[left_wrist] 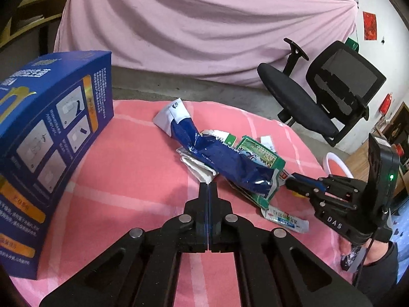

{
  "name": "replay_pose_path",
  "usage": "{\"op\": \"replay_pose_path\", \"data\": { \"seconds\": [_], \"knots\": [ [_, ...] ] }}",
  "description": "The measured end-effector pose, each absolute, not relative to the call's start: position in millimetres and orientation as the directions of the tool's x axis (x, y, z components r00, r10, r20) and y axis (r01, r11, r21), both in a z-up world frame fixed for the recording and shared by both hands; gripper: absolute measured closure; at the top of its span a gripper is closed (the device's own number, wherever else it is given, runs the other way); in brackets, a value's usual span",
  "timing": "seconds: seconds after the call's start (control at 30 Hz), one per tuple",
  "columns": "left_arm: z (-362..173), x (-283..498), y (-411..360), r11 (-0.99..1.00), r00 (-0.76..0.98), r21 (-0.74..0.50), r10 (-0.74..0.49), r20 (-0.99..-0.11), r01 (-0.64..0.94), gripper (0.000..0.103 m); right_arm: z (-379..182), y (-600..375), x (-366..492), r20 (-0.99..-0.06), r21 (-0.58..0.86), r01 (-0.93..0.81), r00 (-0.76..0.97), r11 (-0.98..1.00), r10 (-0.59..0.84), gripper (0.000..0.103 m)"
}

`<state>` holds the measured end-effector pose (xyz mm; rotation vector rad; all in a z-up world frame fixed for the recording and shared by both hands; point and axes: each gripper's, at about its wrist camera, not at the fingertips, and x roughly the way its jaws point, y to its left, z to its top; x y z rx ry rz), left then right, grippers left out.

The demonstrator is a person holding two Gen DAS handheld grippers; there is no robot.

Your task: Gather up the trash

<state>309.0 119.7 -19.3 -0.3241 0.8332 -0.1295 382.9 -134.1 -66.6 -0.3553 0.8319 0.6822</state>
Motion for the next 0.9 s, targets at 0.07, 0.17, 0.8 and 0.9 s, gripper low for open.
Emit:
{"op": "replay_pose_path", "data": {
  "seconds": [0.07, 0.17, 0.8, 0.9],
  "knots": [
    [-21.2, 308.6, 113.1, 0.946, 0.658, -0.324, -0.239, -0.714, -0.007, 0.103, -65.7, -138.4, 382.0, -0.771, -0.026, -0.671, 0.485, 0.741, 0.413, 0.097],
    [-25.2, 306.6, 106.8, 0.943, 0.642, -0.332, -0.251, -0.724, -0.005, 0.103, -64.5, -145.6, 380.1, -0.768, -0.023, -0.662, 0.491, 0.749, 0.411, 0.097],
    [-29.7, 296.7, 68.4, 0.94, 0.597, -0.34, -0.266, -0.757, -0.012, 0.091, -71.6, -125.2, 383.5, -0.785, 0.002, -0.733, 0.421, 0.68, 0.455, 0.076],
    [-29.9, 295.2, 65.8, 0.943, 0.596, -0.332, -0.258, -0.76, -0.015, 0.091, -75.5, -119.5, 382.4, -0.796, -0.016, -0.74, 0.416, 0.673, 0.439, 0.08]
  ]
}}
